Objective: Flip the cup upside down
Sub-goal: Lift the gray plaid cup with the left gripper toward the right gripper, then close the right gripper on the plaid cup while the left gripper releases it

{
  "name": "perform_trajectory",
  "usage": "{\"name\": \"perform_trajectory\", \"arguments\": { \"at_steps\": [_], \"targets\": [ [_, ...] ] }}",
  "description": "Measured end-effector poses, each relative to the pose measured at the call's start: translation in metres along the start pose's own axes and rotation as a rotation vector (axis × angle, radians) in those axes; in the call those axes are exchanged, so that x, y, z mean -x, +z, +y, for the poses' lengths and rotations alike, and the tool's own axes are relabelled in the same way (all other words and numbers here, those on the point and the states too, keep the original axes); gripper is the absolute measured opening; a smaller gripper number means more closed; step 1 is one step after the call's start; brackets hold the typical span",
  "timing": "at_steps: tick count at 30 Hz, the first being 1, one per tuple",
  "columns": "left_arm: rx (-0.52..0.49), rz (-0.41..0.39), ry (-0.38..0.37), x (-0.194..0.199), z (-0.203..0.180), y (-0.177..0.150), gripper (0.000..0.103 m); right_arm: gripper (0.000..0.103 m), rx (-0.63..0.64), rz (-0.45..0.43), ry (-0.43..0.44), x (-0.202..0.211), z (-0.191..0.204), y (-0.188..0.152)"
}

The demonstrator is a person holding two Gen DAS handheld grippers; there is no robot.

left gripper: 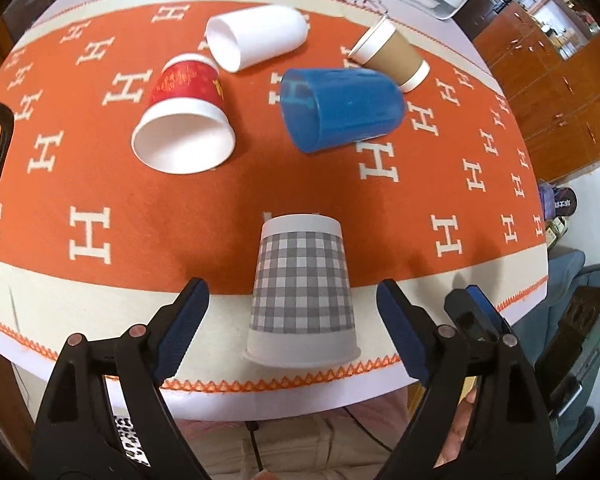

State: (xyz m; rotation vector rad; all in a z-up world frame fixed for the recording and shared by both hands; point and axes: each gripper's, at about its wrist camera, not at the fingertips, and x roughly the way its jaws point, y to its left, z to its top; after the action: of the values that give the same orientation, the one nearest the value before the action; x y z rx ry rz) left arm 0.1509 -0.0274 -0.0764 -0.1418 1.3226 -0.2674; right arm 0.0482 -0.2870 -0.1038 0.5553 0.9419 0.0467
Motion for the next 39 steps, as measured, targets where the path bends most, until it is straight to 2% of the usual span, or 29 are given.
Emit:
{"name": "perform_trajectory", "arguments": {
  "at_steps": [6,15,18,22,25,28,33,39],
  "targets": [
    [-0.047,-0.046,0.016,0.018,0.011,-0.010,0.084,0.098,0.035,0.015,0.023,-0.001,0.014,-0.003],
    [-0.022,-0.161,0.058,0.035,0.056,-0.023,0.084,0.098,0.110,0.038,0.063,-0.008,0.043,-0.006],
    [-0.008,-0.168,0.077,0.031,0.070,-0.025,0.084,0.098,0.127,0.038,0.080,-0.007,0.050,-0.002],
    [0.035,-0.163,0.047,0.021,0.088,-0.029,0.083,0.098,0.134,0.068,0.112,-0.008,0.057,0.009],
    [0.053,-0.189,0.050,0.016,0.096,-0.033,0.082,0.098,0.148,0.123,0.120,-0.017,0.064,0.018],
    [0.063,-0.218,0.044,0.011,0.102,-0.035,0.082,0.098,0.150,0.215,0.137,-0.034,0.070,0.024],
    [0.034,-0.234,0.046,0.002,0.103,-0.035,0.081,0.098,0.133,0.379,0.159,-0.070,0.077,0.032],
    [0.008,-0.247,0.078,-0.006,0.106,-0.032,0.080,0.096,0.084,0.512,0.193,-0.101,0.081,0.038]
  ]
}}
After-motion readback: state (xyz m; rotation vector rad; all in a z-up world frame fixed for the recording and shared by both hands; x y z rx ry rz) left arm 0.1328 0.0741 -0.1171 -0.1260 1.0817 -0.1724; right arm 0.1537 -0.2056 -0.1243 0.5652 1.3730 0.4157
